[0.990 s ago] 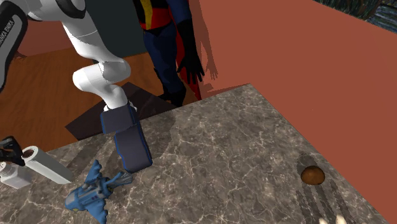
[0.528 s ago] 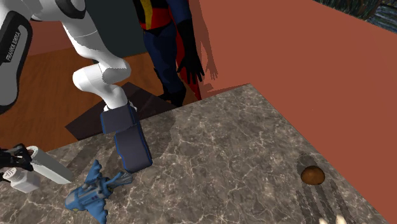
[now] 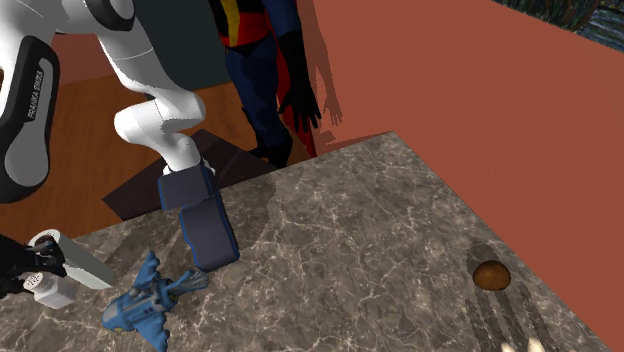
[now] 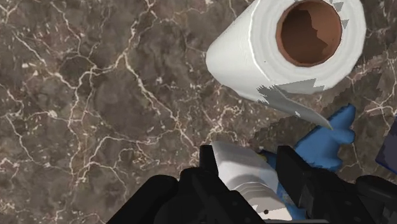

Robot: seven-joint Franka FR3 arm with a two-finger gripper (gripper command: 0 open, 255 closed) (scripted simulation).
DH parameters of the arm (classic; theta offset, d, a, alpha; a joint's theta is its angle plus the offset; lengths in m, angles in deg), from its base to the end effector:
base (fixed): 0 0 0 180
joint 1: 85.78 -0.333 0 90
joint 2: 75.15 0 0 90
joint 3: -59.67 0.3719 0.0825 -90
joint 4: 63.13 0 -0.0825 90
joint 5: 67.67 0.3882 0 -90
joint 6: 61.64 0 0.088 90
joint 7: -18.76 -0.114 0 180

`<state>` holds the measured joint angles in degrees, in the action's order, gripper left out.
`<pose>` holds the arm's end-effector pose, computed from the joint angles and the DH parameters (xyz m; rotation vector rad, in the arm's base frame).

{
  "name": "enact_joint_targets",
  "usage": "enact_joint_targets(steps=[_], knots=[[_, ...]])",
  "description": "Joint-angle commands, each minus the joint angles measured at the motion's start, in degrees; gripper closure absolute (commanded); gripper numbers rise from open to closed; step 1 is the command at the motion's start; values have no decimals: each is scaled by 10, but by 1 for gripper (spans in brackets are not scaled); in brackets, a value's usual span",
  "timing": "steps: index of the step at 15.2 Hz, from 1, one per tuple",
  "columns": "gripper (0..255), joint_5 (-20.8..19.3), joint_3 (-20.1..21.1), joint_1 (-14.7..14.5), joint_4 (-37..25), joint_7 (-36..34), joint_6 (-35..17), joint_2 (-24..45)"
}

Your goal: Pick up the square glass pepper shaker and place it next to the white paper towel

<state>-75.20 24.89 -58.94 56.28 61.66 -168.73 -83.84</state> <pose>0.2181 -0.4549 0.5192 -3.0637 0.4212 0.1295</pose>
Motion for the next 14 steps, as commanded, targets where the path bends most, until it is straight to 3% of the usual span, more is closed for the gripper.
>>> enact_joint_targets(steps=[1,14], knots=[[255,2,-1,0,12,-1,-16,5],[255,22,-12,1,77,13,-118,47]])
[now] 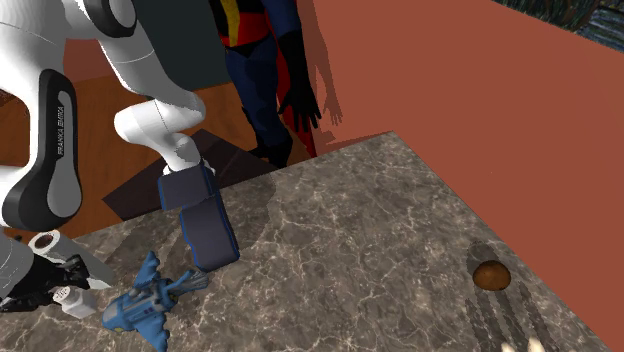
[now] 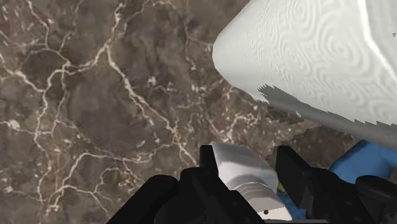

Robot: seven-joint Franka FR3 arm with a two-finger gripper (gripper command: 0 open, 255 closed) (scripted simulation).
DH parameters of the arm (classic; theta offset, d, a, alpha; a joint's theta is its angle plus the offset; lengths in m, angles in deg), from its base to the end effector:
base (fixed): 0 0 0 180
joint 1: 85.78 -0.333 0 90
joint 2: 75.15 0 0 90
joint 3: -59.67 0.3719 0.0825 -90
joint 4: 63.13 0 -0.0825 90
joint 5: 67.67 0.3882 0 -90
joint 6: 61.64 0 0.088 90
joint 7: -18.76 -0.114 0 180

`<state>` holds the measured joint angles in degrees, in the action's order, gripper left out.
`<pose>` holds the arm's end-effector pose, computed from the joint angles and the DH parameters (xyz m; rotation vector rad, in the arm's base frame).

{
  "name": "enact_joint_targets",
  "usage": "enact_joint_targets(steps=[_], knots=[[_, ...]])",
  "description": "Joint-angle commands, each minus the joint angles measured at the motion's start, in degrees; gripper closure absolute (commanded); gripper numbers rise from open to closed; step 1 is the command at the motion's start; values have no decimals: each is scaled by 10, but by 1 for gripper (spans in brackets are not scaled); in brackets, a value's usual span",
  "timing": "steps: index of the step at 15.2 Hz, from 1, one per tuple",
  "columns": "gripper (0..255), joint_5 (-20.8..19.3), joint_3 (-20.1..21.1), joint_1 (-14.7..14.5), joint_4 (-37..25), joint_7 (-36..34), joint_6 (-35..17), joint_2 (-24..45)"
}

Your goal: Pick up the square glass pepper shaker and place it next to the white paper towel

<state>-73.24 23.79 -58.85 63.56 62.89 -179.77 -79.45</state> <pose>0.2230 -0.4559 0.4442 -3.0636 0.4210 0.1299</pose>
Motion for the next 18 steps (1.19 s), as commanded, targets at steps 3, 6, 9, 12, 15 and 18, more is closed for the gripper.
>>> enact_joint_targets(steps=[3,6,9,12,15,18], knots=[[255,10,-3,0,16,7,-31,17],[255,19,-4,1,27,13,-55,32],[255,24,-5,1,33,17,-67,41],[255,24,-5,1,33,17,-67,41],[255,24,-5,1,33,17,-67,41],[0,24,-5,1,33,17,-67,41]])
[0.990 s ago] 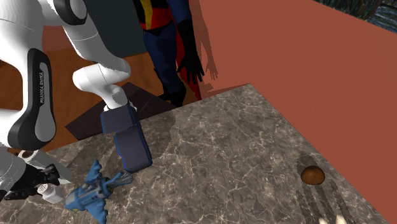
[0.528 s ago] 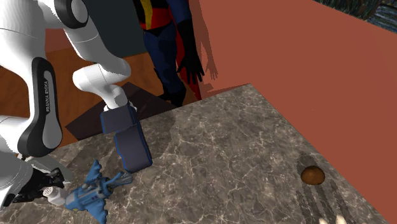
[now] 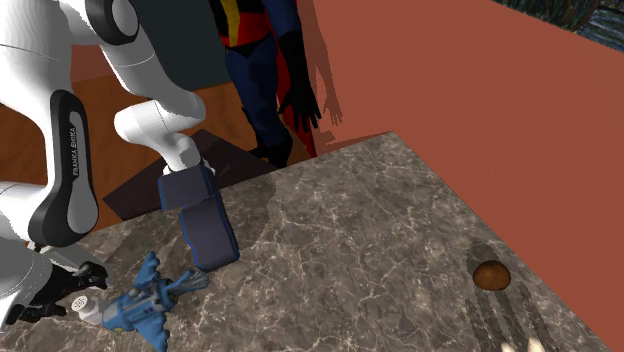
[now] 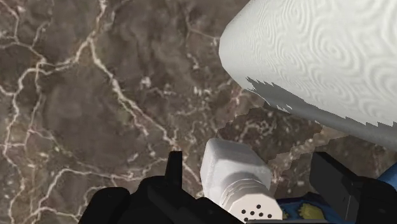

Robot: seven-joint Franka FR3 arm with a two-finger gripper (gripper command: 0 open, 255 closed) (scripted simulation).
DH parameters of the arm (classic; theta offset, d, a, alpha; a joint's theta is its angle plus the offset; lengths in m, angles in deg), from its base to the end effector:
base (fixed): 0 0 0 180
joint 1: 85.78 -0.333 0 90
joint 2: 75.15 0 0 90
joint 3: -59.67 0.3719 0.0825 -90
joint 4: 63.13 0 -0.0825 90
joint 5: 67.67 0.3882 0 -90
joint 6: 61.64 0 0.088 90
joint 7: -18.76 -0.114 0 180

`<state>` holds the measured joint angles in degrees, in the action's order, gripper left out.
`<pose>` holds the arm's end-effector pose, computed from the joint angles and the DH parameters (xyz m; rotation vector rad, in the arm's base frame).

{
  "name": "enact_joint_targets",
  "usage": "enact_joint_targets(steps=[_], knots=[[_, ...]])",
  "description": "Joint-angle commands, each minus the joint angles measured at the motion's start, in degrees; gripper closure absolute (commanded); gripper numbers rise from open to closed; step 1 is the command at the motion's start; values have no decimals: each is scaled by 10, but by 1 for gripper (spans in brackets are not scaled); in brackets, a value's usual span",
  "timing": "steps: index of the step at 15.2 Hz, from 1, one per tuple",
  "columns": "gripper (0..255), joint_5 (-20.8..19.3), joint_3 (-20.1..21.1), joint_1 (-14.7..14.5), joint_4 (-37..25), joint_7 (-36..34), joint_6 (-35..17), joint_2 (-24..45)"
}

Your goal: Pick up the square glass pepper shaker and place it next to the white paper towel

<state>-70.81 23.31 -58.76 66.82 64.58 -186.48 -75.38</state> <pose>0.2264 -0.4574 0.3992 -3.0640 0.4210 0.1290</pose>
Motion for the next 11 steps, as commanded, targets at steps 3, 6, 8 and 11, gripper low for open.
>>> enact_joint_targets(steps=[3,6,8,11], knots=[[0,0,0,0,0,0,0,0],[0,-17,3,-3,-35,-14,59,-30],[0,-20,5,-3,-45,-16,75,-36],[0,-20,5,-3,-45,-16,75,-36]])
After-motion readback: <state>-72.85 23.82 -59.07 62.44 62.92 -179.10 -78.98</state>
